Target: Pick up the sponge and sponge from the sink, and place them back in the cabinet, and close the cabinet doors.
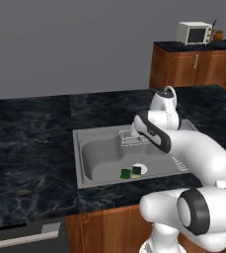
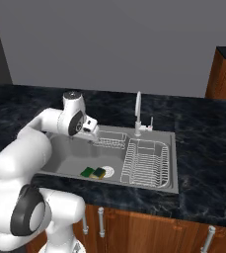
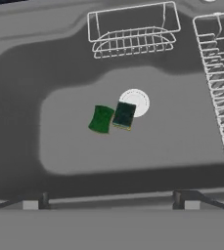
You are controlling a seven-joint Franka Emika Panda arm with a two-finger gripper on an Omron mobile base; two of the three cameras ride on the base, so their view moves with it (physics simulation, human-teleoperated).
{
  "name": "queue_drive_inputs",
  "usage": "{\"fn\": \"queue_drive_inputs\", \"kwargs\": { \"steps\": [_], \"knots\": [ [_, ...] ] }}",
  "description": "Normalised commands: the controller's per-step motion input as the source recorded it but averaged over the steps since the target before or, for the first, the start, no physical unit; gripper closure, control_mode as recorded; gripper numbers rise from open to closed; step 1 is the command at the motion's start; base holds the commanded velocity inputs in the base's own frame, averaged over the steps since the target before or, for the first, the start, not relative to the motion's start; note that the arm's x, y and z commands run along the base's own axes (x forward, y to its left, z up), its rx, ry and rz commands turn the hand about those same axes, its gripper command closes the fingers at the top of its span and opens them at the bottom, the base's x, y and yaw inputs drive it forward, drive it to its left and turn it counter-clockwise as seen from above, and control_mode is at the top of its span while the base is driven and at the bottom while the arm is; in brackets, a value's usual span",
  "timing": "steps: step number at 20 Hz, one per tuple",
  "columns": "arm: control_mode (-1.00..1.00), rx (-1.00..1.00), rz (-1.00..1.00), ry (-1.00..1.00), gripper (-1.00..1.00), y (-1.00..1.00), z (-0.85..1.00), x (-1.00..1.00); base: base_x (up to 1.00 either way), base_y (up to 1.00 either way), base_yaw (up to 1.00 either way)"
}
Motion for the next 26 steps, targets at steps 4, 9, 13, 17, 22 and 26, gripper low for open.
{"fn": "queue_drive_inputs", "kwargs": {
  "steps": [4, 9, 13, 17, 22, 26],
  "knots": [
    [-1.00, 0.02, 0.00, 0.00, -1.00, -0.11, -0.34, 0.23, 0.00, 0.00, 0.00],
    [-1.00, 0.00, 0.00, 0.00, -1.00, -0.04, -0.33, 0.20, 0.00, 0.00, 0.00],
    [-1.00, 0.00, 0.00, 0.00, -1.00, 0.00, -0.31, 0.12, 0.00, 0.00, 0.00],
    [-1.00, 0.00, 0.00, 0.00, -1.00, 0.00, -0.26, 0.11, 0.00, 0.00, 0.00],
    [-1.00, 0.00, 0.00, 0.00, -1.00, 0.00, -0.22, 0.13, 0.00, 0.00, 0.00],
    [-1.00, 0.00, 0.00, 0.00, -1.00, -0.03, -0.24, 0.07, 0.00, 0.00, 0.00]
  ]
}}
